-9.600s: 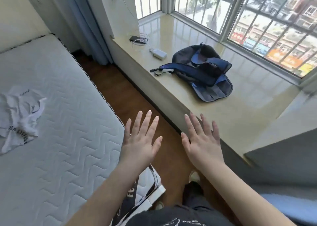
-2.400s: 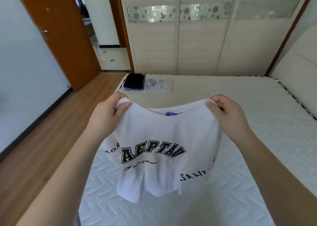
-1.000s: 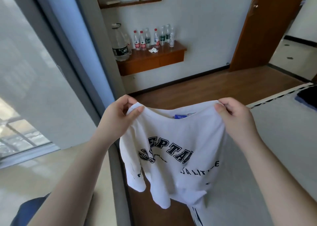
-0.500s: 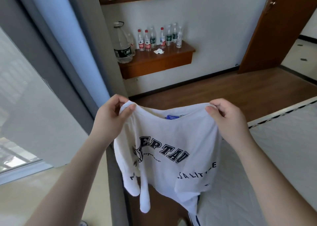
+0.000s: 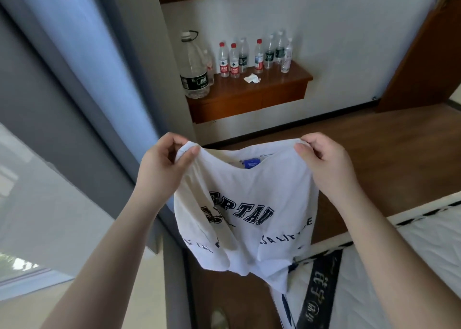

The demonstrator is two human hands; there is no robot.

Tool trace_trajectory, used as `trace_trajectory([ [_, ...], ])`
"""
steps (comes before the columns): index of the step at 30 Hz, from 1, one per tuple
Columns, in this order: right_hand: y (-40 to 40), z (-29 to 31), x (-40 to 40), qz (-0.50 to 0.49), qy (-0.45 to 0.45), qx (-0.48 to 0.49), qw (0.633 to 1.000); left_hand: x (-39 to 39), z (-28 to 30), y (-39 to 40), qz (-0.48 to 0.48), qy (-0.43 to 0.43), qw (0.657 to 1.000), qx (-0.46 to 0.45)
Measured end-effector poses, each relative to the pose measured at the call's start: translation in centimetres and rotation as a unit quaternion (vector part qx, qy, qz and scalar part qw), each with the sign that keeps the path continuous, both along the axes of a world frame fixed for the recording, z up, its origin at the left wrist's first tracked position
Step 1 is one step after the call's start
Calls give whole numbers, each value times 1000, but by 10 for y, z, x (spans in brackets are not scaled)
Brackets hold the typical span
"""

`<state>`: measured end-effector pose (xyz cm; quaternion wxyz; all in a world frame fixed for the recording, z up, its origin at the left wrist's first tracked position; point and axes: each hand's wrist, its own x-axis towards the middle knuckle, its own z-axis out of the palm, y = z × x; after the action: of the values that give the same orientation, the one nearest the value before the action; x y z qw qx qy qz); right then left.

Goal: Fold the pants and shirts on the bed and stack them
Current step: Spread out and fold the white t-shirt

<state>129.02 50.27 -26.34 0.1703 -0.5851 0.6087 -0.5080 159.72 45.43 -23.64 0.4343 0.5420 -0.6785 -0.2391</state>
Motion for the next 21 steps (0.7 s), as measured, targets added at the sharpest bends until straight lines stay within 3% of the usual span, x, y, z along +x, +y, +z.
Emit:
trace_trajectory([
  [10,-136,-12,30,-47,-24,32,998,12,-14,-151,-106,52,993,18],
  [21,-229,-35,-15,-107,-48,84,990,-70,-36,-284,-213,66,974,35],
])
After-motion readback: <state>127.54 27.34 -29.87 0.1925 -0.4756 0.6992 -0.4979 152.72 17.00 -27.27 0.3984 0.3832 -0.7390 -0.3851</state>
